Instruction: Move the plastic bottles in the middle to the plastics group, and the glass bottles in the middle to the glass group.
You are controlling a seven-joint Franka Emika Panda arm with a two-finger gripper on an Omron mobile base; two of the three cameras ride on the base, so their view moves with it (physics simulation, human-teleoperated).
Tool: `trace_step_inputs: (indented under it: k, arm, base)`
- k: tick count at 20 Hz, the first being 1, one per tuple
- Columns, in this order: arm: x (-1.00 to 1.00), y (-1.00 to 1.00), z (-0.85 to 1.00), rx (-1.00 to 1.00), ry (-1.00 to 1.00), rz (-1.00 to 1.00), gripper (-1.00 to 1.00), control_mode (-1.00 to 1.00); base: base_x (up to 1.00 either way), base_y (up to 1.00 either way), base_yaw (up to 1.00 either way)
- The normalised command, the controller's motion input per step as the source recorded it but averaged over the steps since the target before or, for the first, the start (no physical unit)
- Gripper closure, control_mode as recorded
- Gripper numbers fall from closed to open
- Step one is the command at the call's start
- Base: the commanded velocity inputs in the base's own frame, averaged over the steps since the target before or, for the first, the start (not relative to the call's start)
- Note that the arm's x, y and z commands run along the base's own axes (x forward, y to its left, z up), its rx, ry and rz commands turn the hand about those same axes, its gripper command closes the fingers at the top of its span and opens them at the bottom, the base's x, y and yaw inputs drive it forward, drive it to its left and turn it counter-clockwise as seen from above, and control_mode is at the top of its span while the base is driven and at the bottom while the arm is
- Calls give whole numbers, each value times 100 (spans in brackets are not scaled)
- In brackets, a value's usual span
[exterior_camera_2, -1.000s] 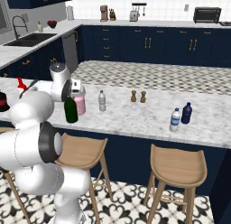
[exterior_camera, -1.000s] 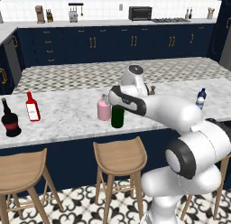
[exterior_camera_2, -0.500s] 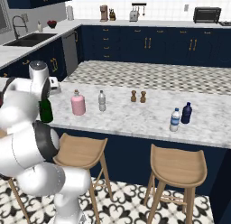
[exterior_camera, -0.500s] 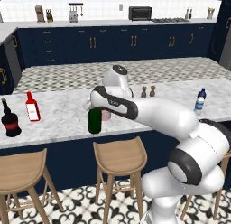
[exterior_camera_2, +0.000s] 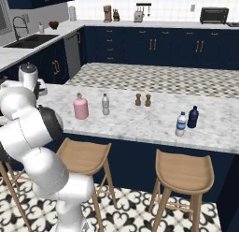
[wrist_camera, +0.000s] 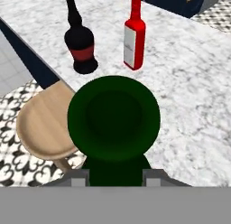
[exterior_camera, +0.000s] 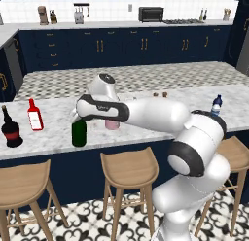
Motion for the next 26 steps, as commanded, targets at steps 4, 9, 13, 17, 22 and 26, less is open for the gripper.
trace_step_inputs:
  k: [4, 9, 13, 17, 22, 26]
  arm:
    - [41, 88, -23, 0, -6, 9, 100, -100]
    - [14, 51, 0, 0, -1, 7, 100, -100]
    - [5, 32, 0, 0, -1, 6, 100, -100]
    - [10, 27, 0, 0, -3, 6, 100, -100]
    - [24, 34, -3, 0, -7, 4, 100, -100]
    - [36, 38, 0, 0, -1, 2, 100, -100]
  base:
    - [0, 0, 0]
    - [0, 0, 0]
    - [0, 0, 0]
    - [0, 0, 0]
    - [0, 0, 0]
    - [0, 0, 0]
